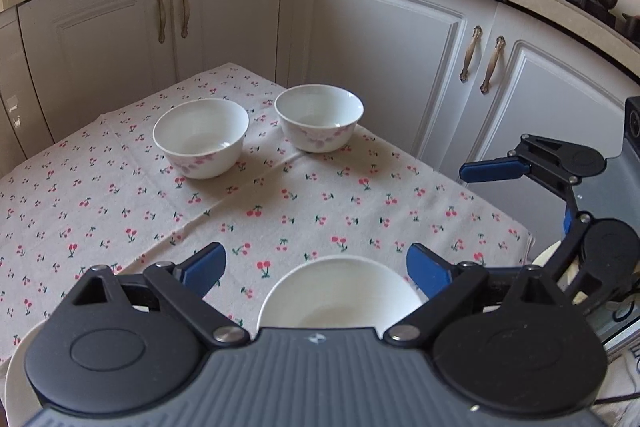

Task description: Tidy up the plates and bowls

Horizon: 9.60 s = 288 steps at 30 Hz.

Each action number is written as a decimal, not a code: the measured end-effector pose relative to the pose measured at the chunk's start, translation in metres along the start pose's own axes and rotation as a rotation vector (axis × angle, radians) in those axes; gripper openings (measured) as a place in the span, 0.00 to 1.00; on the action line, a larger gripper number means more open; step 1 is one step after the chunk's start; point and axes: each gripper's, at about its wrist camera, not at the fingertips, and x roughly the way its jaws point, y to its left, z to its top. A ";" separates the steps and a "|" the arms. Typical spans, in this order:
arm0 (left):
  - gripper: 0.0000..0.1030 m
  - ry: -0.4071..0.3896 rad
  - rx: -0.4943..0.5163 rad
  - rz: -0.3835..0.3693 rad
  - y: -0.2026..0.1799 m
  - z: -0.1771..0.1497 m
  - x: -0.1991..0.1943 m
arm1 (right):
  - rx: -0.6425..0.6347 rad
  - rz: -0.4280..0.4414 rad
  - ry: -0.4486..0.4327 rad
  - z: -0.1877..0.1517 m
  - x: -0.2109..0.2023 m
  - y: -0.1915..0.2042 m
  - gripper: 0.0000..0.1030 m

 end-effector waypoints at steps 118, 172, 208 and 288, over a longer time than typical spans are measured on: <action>0.74 0.139 0.059 -0.029 -0.020 0.087 0.059 | -0.094 0.046 0.066 0.046 0.020 -0.011 0.86; 0.74 0.180 -0.079 -0.028 0.012 -0.010 0.017 | -0.132 0.171 0.189 0.018 0.028 0.069 0.86; 0.88 0.109 -0.025 0.016 0.014 -0.006 0.002 | -0.086 0.146 0.107 0.024 0.018 0.060 1.00; 0.70 0.101 -0.078 0.022 0.155 0.103 0.166 | -0.165 0.131 0.116 0.100 0.223 -0.042 0.85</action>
